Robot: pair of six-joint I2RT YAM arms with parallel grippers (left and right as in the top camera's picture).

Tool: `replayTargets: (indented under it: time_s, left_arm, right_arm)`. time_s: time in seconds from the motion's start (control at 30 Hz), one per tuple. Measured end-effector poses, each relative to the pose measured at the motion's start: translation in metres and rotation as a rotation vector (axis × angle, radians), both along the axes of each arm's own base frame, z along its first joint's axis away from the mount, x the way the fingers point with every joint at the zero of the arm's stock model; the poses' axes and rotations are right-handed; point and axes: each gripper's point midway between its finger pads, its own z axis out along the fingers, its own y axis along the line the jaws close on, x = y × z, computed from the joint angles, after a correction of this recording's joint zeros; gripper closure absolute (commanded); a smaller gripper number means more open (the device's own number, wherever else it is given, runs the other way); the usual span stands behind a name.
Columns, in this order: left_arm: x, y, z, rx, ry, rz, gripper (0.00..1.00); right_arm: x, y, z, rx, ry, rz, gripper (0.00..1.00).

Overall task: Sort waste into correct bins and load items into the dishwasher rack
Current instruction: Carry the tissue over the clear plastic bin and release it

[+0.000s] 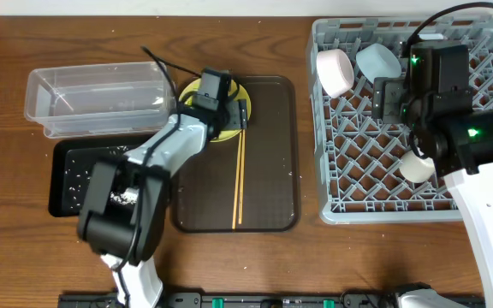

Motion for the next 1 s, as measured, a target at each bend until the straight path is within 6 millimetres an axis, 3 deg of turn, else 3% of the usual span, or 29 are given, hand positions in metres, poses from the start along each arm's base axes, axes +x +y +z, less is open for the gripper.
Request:
replayTargets:
  time_s: [0.17,0.27,0.33,0.43,0.53,0.67,0.77,0.87,1.0]
  left_arm:
    - [-0.002,-0.002,-0.017,-0.002,0.031,0.015,0.76]
    - [-0.001,-0.002,-0.015,-0.003,0.028,0.015,0.85]
    - [-0.002,-0.001,-0.011,-0.002,0.023,0.013,0.86]
    - [-0.002,0.003,0.007,0.002,0.001,0.016,0.86]
    - [0.001,0.017,0.048,0.001,-0.070,0.050,0.86]
    - [0.009,0.062,0.118,-0.017,-0.214,0.147,0.86]
    - [0.013,0.111,0.153,-0.015,-0.290,0.254,0.86]
    - [0.015,0.159,0.159,0.004,-0.302,0.363,0.86]
    - [0.013,0.201,0.146,0.022,-0.269,0.463,0.85]
  right_arm:
    - [-0.001,0.000,-0.001,0.000,0.003,0.000,0.16]
    - [-0.001,0.000,-0.001,-0.001,0.003,0.000,0.17]
    - [-0.001,0.000,-0.001,0.000,0.003,0.000,0.17]
    - [-0.001,0.000,-0.001,-0.001,0.003,0.000,0.17]
    - [-0.001,0.000,-0.001,-0.001,0.004,0.000,0.17]
    - [-0.001,0.000,-0.001,0.000,0.003,0.000,0.17]
    - [-0.001,0.000,-0.001,0.000,0.003,0.000,0.17]
    - [-0.001,0.000,-0.001,0.000,0.003,0.000,0.17]
    - [-0.001,0.000,-0.001,-0.001,0.003,0.000,0.18]
